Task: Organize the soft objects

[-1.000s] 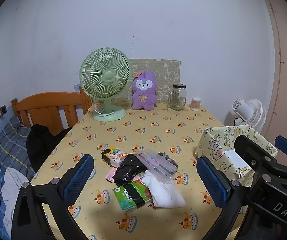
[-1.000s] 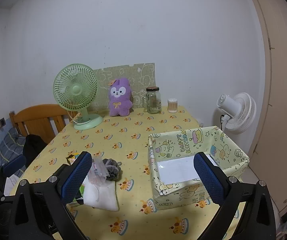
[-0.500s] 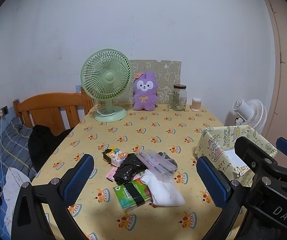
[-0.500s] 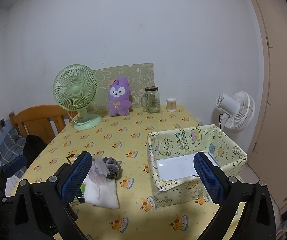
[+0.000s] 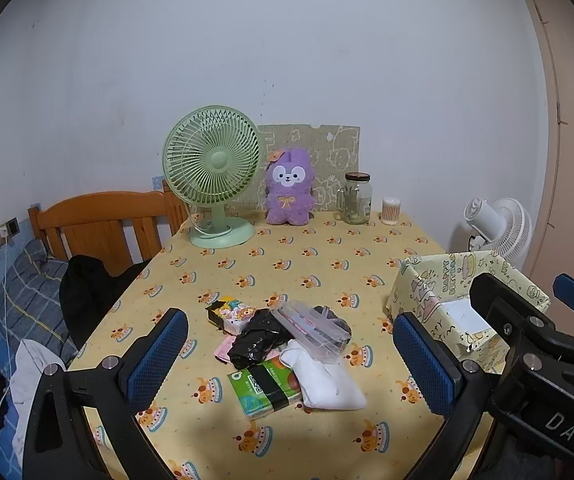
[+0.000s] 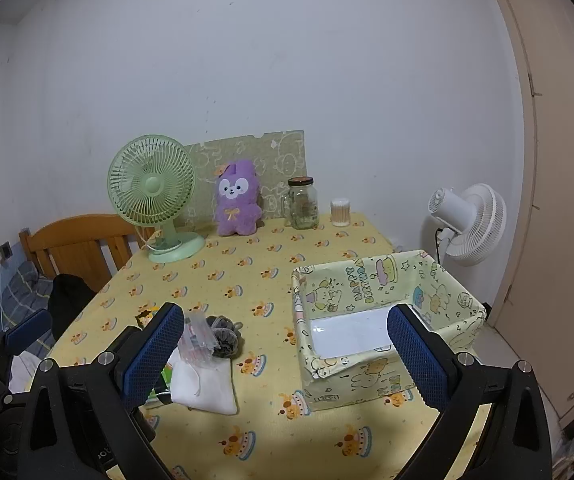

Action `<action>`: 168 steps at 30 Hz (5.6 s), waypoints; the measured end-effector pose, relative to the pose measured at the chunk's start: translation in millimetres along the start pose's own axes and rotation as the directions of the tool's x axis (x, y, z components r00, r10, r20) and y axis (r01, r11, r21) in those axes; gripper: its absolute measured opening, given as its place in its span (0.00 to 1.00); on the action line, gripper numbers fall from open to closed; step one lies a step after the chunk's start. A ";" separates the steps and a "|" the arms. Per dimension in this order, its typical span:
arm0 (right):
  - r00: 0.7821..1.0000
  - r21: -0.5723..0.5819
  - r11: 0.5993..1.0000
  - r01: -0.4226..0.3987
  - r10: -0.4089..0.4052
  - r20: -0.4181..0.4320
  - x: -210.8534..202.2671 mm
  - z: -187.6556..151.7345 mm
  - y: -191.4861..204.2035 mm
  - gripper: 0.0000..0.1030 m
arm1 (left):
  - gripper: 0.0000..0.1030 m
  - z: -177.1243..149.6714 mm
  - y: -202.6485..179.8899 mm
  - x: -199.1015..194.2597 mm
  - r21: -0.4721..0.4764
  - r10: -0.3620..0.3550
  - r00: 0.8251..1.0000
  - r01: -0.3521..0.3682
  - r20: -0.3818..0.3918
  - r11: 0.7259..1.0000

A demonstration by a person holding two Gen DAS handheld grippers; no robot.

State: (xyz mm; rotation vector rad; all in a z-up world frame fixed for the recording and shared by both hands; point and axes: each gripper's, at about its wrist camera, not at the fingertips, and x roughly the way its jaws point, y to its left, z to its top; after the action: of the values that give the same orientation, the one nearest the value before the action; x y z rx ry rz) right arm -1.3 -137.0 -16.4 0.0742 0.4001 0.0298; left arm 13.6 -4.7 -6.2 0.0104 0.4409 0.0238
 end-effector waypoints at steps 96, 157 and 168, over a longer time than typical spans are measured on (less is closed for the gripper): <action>0.956 -0.132 0.981 -0.141 0.100 -0.278 164.6 -45.5 93.0 0.80 | 0.85 -53.1 61.0 139.3 -0.039 0.061 0.955 -0.076 -0.290 0.996; 0.967 -0.106 0.973 -0.205 0.185 -0.178 110.8 -14.4 90.2 0.23 | 0.21 -19.4 40.9 88.5 -0.003 0.020 0.987 -0.020 -0.160 1.000; 0.973 -0.103 0.973 -0.207 0.193 -0.127 86.3 2.7 74.3 0.23 | 0.21 -3.9 24.2 67.3 0.007 0.034 0.994 -0.033 -0.106 0.999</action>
State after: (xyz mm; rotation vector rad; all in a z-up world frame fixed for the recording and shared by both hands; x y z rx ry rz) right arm 78.1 -59.3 -41.6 -0.0016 0.5058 0.2576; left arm 72.2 21.2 -38.0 0.0218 0.5470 0.0566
